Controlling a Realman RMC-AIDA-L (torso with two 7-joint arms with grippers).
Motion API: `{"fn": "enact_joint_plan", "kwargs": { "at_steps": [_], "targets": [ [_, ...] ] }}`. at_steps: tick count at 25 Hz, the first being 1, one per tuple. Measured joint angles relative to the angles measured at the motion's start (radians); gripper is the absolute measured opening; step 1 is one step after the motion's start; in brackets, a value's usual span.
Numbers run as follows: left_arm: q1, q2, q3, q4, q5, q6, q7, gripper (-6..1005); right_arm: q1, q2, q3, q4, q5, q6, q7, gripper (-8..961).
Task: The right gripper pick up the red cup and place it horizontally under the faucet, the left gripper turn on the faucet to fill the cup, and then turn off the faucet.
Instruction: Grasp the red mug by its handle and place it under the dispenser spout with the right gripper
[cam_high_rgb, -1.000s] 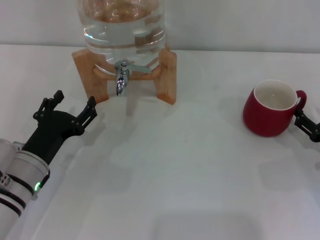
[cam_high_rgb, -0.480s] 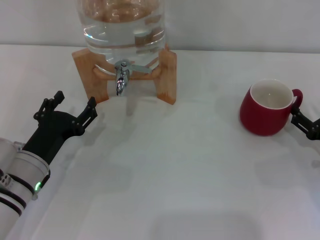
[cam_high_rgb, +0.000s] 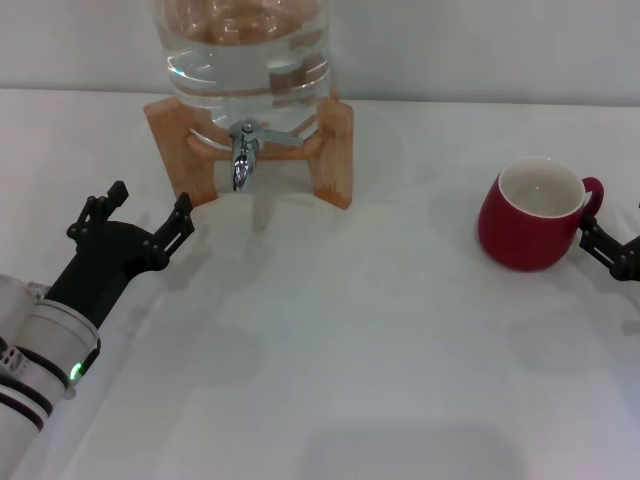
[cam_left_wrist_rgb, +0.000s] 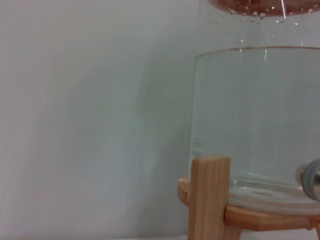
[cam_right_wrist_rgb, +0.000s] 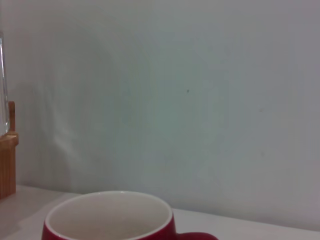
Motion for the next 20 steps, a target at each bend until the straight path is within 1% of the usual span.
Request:
{"fn": "enact_joint_plan", "kwargs": {
  "at_steps": [20],
  "targets": [
    [0.0, 0.0, 0.0, 0.0, 0.001, 0.0, 0.0, 886, 0.009, 0.001, 0.0, 0.009, -0.001, 0.003, -0.001, 855]
  ]
}}
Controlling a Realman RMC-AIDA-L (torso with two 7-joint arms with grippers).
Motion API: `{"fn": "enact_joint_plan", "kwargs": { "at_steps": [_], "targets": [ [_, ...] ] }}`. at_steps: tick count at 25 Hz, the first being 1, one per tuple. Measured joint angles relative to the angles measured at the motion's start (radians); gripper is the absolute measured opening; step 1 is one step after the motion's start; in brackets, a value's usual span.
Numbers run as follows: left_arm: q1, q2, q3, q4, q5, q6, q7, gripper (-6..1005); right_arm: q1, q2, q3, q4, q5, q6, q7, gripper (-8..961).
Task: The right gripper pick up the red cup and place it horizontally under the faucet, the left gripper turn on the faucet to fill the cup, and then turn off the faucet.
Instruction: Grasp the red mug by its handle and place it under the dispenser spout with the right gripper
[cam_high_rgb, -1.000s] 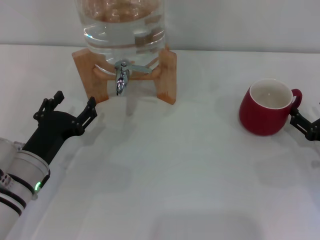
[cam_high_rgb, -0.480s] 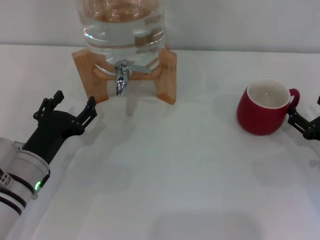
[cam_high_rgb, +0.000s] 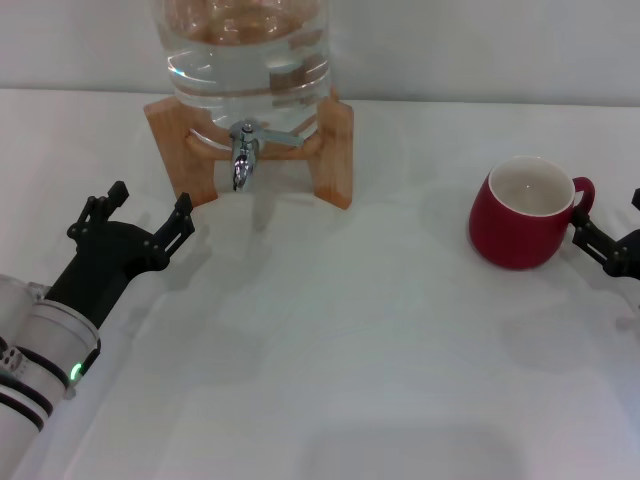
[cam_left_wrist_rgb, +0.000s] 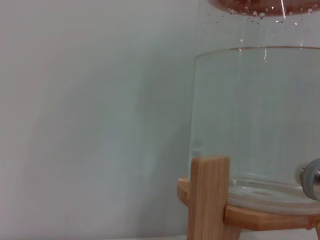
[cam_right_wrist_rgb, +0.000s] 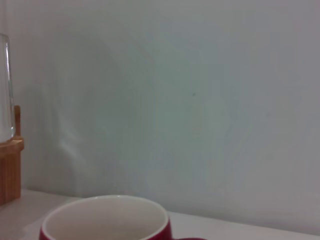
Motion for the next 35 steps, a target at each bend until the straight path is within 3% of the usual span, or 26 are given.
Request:
{"fn": "enact_joint_plan", "kwargs": {
  "at_steps": [35],
  "targets": [
    [-0.002, 0.0, 0.0, 0.001, -0.001, 0.0, 0.0, 886, 0.045, 0.0, 0.037, -0.006, 0.002, 0.075, -0.013, 854]
  ]
}}
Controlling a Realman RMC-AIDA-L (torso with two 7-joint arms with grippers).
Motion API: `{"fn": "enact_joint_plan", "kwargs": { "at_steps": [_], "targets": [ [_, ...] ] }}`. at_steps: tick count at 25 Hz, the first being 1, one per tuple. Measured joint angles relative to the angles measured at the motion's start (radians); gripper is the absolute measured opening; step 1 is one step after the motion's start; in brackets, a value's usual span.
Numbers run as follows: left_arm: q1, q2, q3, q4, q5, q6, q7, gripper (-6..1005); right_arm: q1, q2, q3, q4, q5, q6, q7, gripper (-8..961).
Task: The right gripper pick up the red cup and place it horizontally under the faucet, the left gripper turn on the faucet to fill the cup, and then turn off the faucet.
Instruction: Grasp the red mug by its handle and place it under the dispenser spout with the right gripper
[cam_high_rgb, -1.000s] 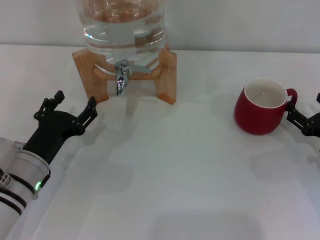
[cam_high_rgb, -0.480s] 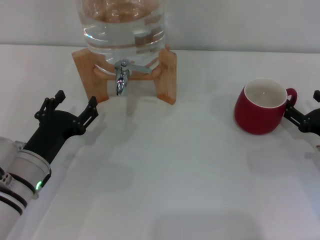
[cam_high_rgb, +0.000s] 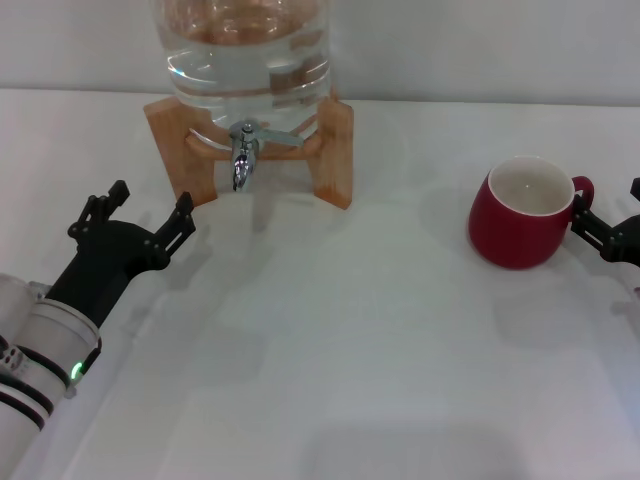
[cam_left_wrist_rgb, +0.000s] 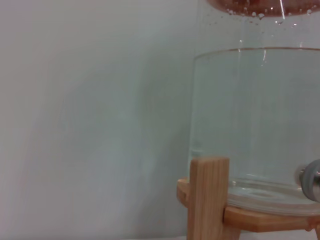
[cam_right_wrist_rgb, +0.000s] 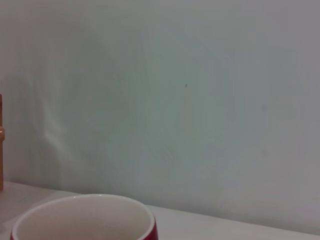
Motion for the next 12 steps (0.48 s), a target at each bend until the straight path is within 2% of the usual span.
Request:
{"fn": "enact_joint_plan", "kwargs": {
  "at_steps": [4, 10, 12],
  "targets": [
    [-0.001, 0.0, 0.0, -0.001, -0.001, 0.0, 0.0, 886, 0.0, 0.0, 0.0, 0.0, 0.0, 0.0, 0.0, 854],
    [-0.007, 0.0, 0.0, -0.001, -0.002, -0.015, 0.0, 886, 0.001, 0.0, 0.0, 0.0, 0.0, 0.0, -0.001, 748],
    [-0.008, 0.0, 0.0, -0.001, -0.001, -0.016, 0.0, 886, 0.002, 0.0, 0.001, 0.0, 0.0, 0.0, -0.001, 657]
  ]
}}
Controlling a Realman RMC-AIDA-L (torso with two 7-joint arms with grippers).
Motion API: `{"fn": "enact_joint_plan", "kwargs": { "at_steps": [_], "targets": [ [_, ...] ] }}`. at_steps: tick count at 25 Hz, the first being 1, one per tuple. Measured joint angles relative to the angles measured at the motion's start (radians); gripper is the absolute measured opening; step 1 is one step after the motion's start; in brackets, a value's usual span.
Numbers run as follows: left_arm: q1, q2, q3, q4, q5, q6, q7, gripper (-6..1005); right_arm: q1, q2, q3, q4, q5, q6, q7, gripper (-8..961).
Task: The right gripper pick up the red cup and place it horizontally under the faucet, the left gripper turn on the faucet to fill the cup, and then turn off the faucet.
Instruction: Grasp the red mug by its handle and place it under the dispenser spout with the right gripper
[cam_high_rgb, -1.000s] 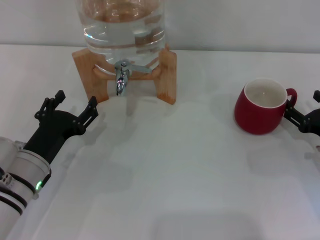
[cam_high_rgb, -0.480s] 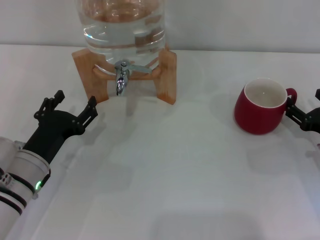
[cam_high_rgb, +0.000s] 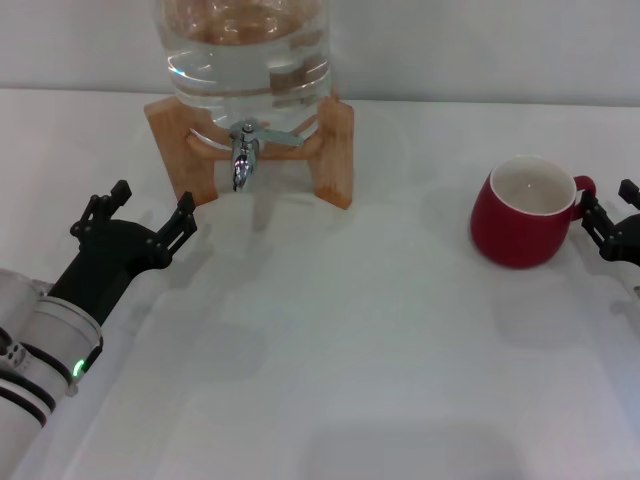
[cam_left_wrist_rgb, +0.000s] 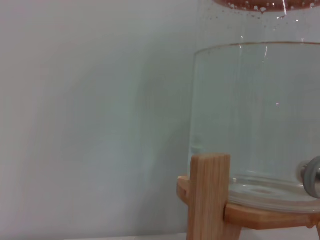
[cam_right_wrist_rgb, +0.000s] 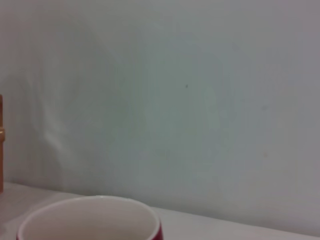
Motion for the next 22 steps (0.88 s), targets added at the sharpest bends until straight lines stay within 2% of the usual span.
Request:
{"fn": "enact_joint_plan", "kwargs": {
  "at_steps": [3, 5, 22],
  "targets": [
    [-0.001, 0.0, 0.0, 0.0, 0.0, 0.0, 0.0, 886, 0.001, -0.001, 0.015, -0.001, 0.0, 0.009, 0.0, 521],
    [-0.001, 0.0, 0.0, 0.0, 0.0, 0.0, 0.0, 886, 0.003, -0.001, 0.037, -0.001, 0.0, 0.024, 0.0, 479],
    [-0.007, 0.0, 0.0, 0.0, -0.002, -0.01, 0.0, 886, 0.011, -0.001, 0.042, 0.0, -0.009, 0.037, 0.0, 480]
  ]
}}
